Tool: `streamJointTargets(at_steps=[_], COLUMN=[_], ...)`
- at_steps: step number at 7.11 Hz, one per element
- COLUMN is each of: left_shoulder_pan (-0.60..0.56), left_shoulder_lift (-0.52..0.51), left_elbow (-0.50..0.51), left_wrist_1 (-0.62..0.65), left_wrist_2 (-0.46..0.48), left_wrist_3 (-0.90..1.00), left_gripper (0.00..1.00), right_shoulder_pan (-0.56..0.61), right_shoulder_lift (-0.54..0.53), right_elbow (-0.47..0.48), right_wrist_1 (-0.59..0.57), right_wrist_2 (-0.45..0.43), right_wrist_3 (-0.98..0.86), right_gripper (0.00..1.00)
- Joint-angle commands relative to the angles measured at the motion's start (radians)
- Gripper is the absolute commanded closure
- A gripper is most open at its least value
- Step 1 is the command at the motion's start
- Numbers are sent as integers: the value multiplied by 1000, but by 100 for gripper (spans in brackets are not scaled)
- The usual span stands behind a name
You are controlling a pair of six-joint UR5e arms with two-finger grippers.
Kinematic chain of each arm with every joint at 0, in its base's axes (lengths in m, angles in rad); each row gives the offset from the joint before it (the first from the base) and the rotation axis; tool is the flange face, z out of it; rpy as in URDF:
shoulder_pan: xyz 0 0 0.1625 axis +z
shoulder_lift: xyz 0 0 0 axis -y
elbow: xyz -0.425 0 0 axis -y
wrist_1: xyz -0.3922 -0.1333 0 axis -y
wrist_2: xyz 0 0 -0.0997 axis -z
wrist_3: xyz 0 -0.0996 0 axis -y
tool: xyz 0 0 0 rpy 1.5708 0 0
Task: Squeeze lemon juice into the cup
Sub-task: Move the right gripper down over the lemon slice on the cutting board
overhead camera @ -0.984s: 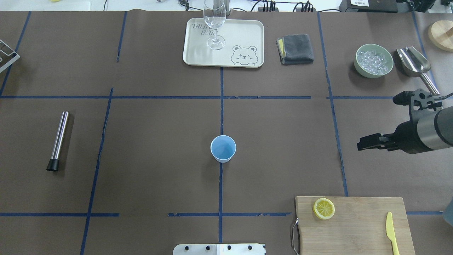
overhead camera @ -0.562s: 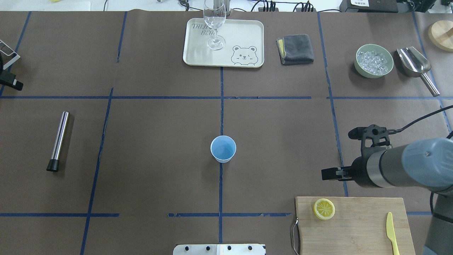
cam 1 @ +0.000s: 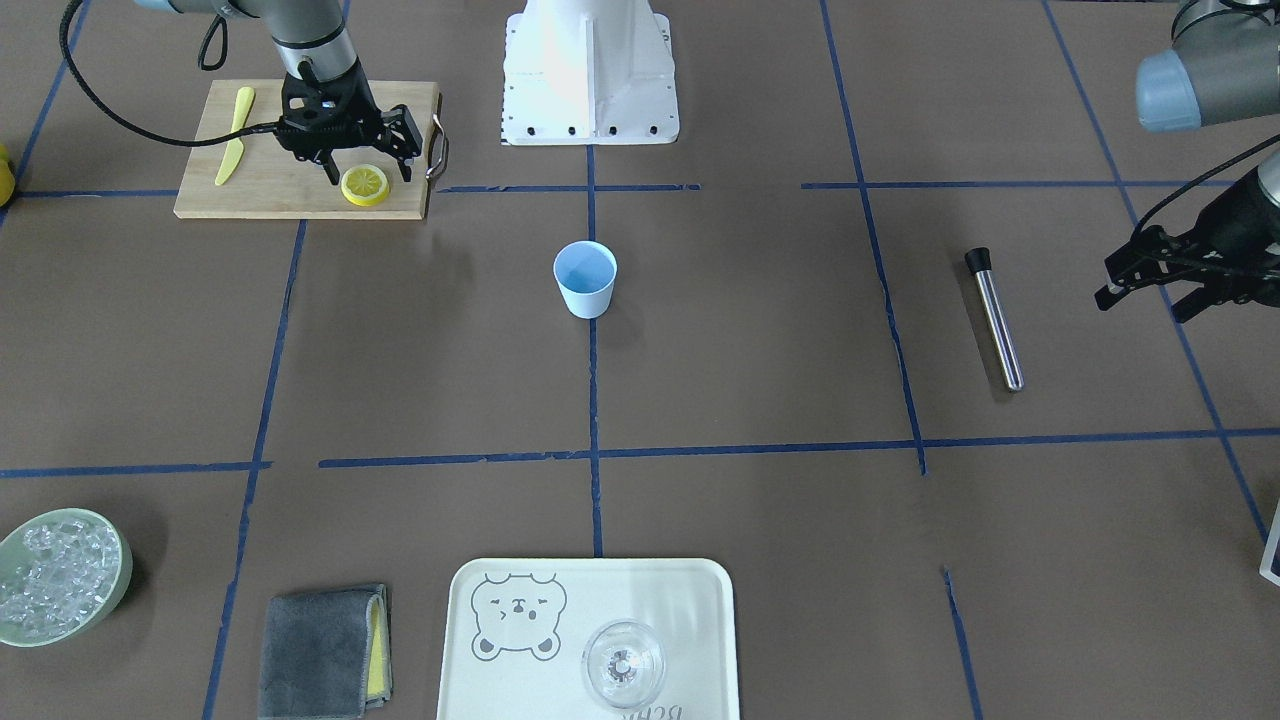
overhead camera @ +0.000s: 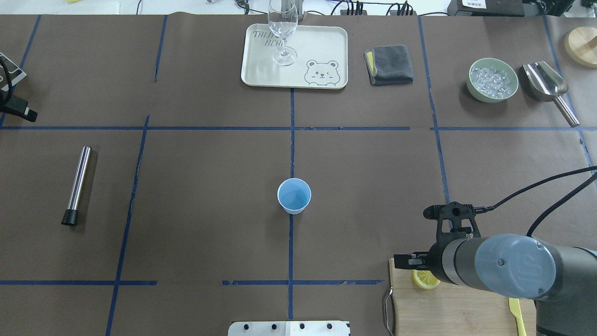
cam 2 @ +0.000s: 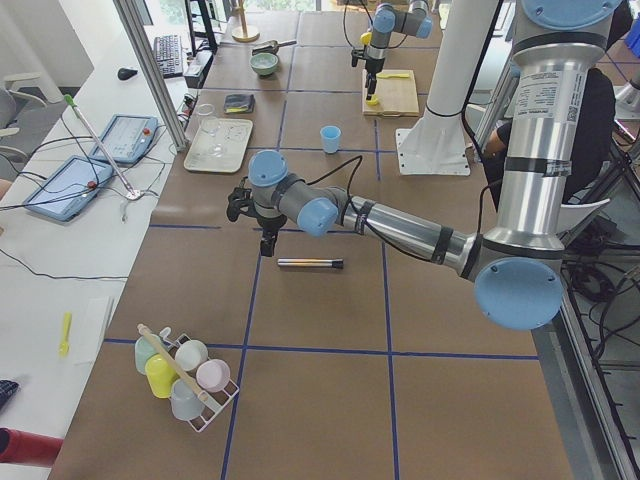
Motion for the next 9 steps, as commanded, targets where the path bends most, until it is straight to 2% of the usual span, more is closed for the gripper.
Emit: streamJointTargets(at_steps=[1,5,7,8,9], left_shoulder_pan=[0,0,0,0,0], left_shoulder_lift=[0,0,0,0,0], left_elbow=[-1,-4,-6,-3,-1], left_wrist_1=[-2,-3,-3,-3,-3], left_wrist_2=[0,0,-2,-2,-2], left_wrist_3=[3,8,9,9,12], left_gripper=[0,0,0,0,0], right_shoulder_pan=[-18,-38,-37,-37,-35], right_shoulder_lift=[-18,-12,-12,-10,-9], right_elbow=[-12,-68,-60,-56,-51], right_wrist_1=[0,0,0,0,0], right_wrist_2=[-2,1,9,9,9], right_wrist_3=[2,2,2,2,3], right_gripper=[0,0,0,2,11])
